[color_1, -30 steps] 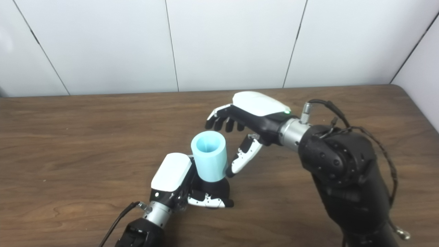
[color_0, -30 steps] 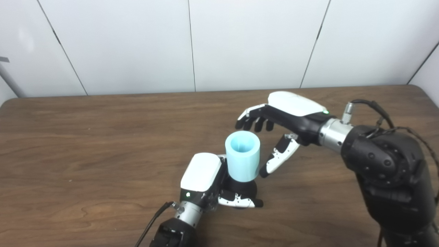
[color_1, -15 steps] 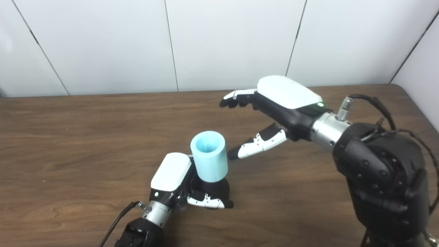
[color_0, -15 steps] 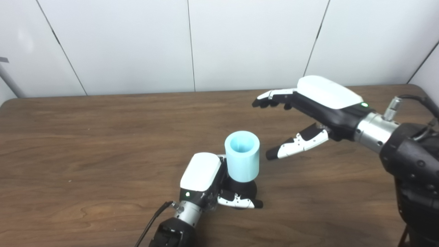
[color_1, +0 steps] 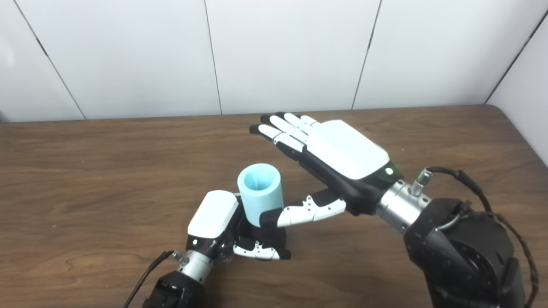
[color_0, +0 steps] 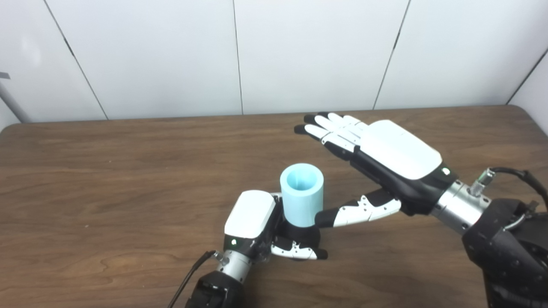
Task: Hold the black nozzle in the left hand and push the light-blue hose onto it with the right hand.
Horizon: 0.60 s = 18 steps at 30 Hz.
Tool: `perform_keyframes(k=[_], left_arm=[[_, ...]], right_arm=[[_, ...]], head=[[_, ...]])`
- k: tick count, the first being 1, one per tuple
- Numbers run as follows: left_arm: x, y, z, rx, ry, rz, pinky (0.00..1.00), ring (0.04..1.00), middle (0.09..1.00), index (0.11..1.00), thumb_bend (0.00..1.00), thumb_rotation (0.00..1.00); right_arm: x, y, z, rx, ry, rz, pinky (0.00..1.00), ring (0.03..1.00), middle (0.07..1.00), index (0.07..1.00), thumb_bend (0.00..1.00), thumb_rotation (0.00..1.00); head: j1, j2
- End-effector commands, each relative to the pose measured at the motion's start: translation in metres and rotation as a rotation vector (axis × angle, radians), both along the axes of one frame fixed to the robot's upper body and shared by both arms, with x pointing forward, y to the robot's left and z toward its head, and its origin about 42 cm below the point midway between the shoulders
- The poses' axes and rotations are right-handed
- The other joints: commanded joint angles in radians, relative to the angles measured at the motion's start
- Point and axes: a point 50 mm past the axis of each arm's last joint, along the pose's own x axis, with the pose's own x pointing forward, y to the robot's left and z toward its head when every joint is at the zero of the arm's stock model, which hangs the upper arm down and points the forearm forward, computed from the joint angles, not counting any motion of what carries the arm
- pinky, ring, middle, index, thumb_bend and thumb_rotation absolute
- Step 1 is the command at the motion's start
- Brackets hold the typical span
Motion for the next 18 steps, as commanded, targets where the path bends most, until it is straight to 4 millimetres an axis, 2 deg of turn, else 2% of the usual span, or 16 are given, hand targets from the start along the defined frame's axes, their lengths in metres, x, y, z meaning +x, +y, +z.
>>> perform_keyframes(k=[1, 8, 18], left_arm=[[-0.0037, 0.0103, -0.0231, 0.093, 0.098, 0.016, 0.31, 0.393, 0.401, 0.496, 0.52, 0.0], [-0.0022, 0.0116, -0.0208, 0.099, 0.105, 0.013, 0.37, 0.447, 0.439, 0.496, 0.53, 0.0], [-0.0046, 0.0092, -0.0239, 0.101, 0.115, 0.026, 0.32, 0.401, 0.41, 0.492, 0.52, 0.0]], right_arm=[[-0.007, 0.0007, 0.0064, -0.021, -0.096, 0.024, 0.97, 1.0, 1.0, 0.999, 0.62, 1.0], [-0.014, -0.002, -0.0032, -0.067, -0.121, 0.037, 1.0, 1.0, 1.0, 1.0, 0.64, 1.0], [-0.0165, -0.0029, 0.0009, -0.051, -0.152, 0.077, 0.97, 1.0, 1.0, 0.975, 0.62, 1.0]], head=[[0.0, 0.0], [-0.005, 0.001], [-0.004, 0.005]])
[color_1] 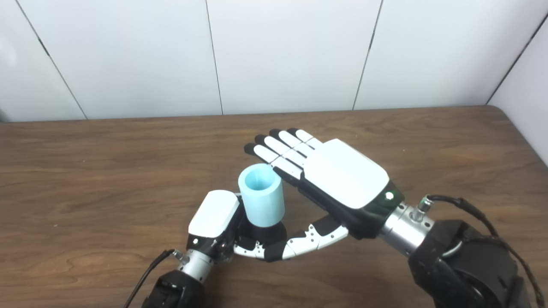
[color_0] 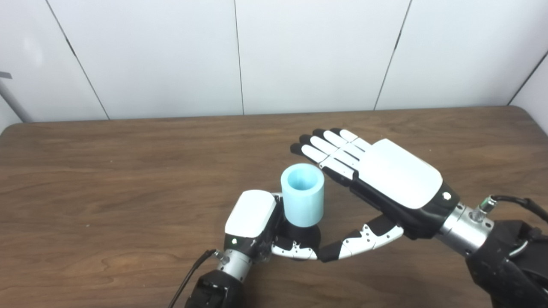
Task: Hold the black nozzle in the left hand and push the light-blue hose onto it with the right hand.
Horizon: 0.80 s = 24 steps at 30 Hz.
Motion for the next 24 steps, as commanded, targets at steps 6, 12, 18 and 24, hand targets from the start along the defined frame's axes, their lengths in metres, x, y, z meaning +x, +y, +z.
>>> perform_keyframes(k=[6, 12, 18, 24], left_arm=[[-0.005, 0.009, -0.025, 0.1, 0.109, 0.028, 0.32, 0.397, 0.41, 0.494, 0.52, 0.0], [-0.005, 0.008, -0.025, 0.116, 0.109, 0.026, 0.34, 0.425, 0.419, 0.497, 0.52, 0.0], [-0.005, 0.007, -0.025, 0.114, 0.108, 0.032, 0.34, 0.419, 0.412, 0.496, 0.52, 0.0], [-0.006, 0.006, -0.025, 0.108, 0.129, 0.034, 0.36, 0.446, 0.438, 0.495, 0.53, 0.0]], right_arm=[[-0.003, 0.005, 0.013, 0.004, -0.084, 0.05, 0.96, 1.0, 0.982, 0.95, 0.6, 1.0], [-0.001, 0.011, 0.014, -0.007, -0.062, 0.064, 0.97, 1.0, 0.969, 0.935, 0.61, 1.0], [0.002, 0.012, 0.013, -0.062, -0.008, 0.058, 0.98, 1.0, 0.998, 0.965, 0.64, 1.0], [0.003, 0.013, 0.012, -0.103, 0.033, 0.063, 0.97, 1.0, 1.0, 0.968, 0.66, 1.0]], head=[[-0.003, 0.001], [0.0, 0.001], [-0.004, 0.004], [-0.001, 0.007]])
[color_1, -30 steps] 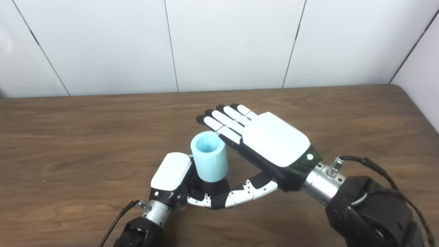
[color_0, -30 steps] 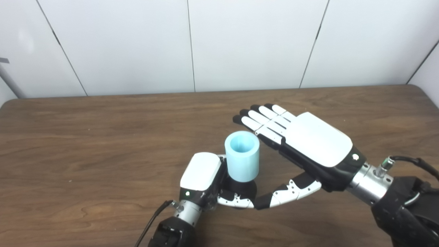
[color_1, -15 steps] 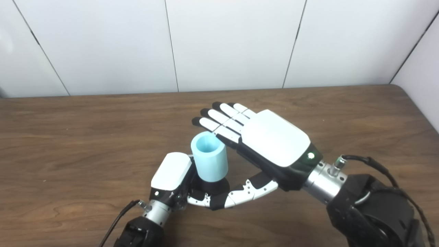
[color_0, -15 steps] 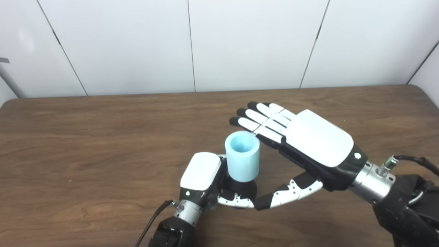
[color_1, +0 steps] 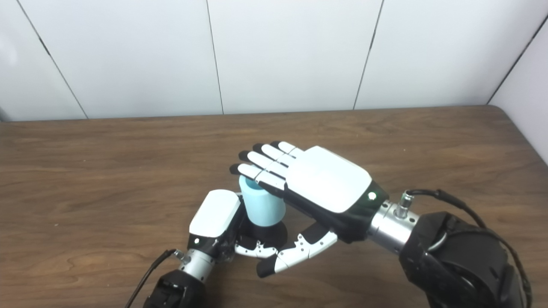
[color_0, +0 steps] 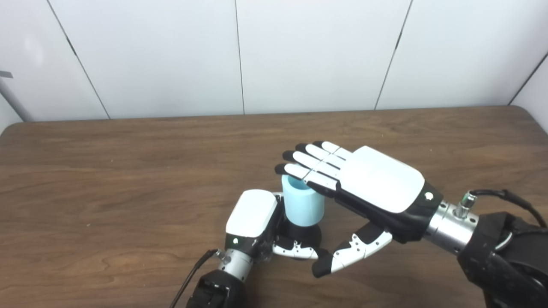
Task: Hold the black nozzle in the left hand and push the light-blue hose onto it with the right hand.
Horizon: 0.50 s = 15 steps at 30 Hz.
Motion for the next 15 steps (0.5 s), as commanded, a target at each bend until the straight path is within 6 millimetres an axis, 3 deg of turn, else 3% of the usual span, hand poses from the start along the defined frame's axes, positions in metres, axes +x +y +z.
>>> perform_keyframes(k=[1, 15], left_arm=[[-0.005, 0.008, -0.025, 0.098, 0.13, 0.028, 0.36, 0.444, 0.434, 0.495, 0.53, 0.0], [-0.004, 0.01, -0.025, 0.094, 0.121, 0.022, 0.36, 0.434, 0.425, 0.494, 0.52, 0.0]], right_arm=[[-0.002, 0.0, 0.01, -0.011, -0.05, 0.007, 0.98, 1.0, 1.0, 0.969, 0.67, 1.0], [-0.001, -0.003, 0.0, -0.119, 0.059, -0.05, 1.0, 1.0, 1.0, 0.981, 0.69, 1.0]], head=[[0.0, 0.001], [-0.001, -0.001]])
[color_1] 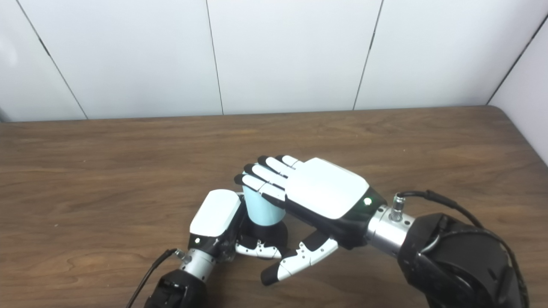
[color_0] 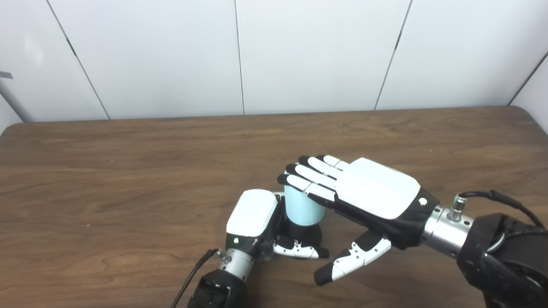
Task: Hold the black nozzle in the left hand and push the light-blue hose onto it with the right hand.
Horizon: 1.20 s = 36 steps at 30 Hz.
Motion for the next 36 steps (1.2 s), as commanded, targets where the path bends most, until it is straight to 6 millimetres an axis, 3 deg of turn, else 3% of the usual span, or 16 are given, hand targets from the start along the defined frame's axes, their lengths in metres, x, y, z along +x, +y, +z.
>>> perform_keyframes(k=[1, 5, 14, 36], left_arm=[[-0.005, 0.011, -0.026, 0.096, 0.115, 0.014, 0.36, 0.434, 0.427, 0.493, 0.52, 0.0], [-0.005, 0.012, -0.026, 0.101, 0.115, 0.014, 0.36, 0.443, 0.457, 0.491, 0.53, 0.0], [-0.004, 0.013, -0.024, 0.106, 0.114, 0.016, 0.32, 0.399, 0.41, 0.491, 0.52, 0.0], [-0.002, 0.015, -0.021, 0.108, 0.111, 0.02, 0.3, 0.389, 0.401, 0.492, 0.52, 0.0]], right_arm=[[-0.001, -0.004, 0.003, -0.023, -0.001, -0.014, 1.0, 1.0, 1.0, 0.978, 0.69, 1.0], [-0.002, -0.005, 0.001, -0.03, 0.021, -0.021, 1.0, 1.0, 0.999, 0.973, 0.68, 1.0], [-0.005, -0.007, -0.006, -0.017, 0.055, -0.038, 0.99, 1.0, 0.995, 0.967, 0.67, 1.0], [-0.013, -0.007, -0.025, 0.027, 0.095, -0.034, 0.95, 1.0, 1.0, 0.965, 0.65, 0.97]], head=[[-0.002, 0.0], [-0.002, 0.001], [-0.003, 0.005], [-0.009, 0.014]])
